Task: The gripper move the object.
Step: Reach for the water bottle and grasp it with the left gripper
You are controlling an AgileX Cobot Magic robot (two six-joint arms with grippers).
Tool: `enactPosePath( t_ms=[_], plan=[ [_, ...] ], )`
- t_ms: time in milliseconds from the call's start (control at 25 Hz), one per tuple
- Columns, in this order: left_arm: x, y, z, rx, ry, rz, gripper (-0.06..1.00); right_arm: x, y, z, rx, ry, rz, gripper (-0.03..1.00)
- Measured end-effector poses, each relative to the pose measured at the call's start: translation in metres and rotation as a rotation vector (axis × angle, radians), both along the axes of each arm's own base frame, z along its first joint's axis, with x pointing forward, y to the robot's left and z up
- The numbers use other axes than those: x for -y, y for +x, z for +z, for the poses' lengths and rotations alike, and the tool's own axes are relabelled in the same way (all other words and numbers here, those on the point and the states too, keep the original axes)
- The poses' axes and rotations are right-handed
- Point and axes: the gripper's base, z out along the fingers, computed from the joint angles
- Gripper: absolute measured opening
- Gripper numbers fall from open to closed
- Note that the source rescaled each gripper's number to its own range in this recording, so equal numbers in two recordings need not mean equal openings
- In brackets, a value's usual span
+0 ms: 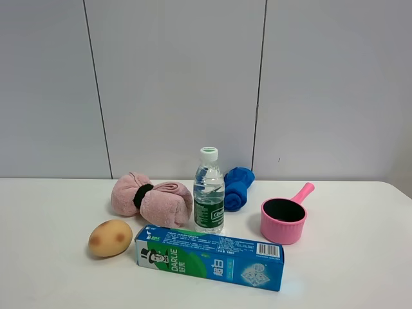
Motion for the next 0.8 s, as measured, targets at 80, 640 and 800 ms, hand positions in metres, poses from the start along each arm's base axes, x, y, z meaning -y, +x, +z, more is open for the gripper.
enactPosePath(
  t_ms=[80,640,800],
  plan=[
    [0.0,0.004,0.011,-0.011,0.008,-0.004,1.0,0.0,0.0,0.0,0.0,0.0,0.0,1.0],
    [0.01,0.095,0.067,-0.082,-0.047,-0.115,1.0,0.0,0.0,0.0,0.0,0.0,0.0,1.0],
    [0.017,0.127,0.066,-0.065,-0.092,-0.183,1.0,0.0,0.0,0.0,0.0,0.0,0.0,1.0]
  ],
)
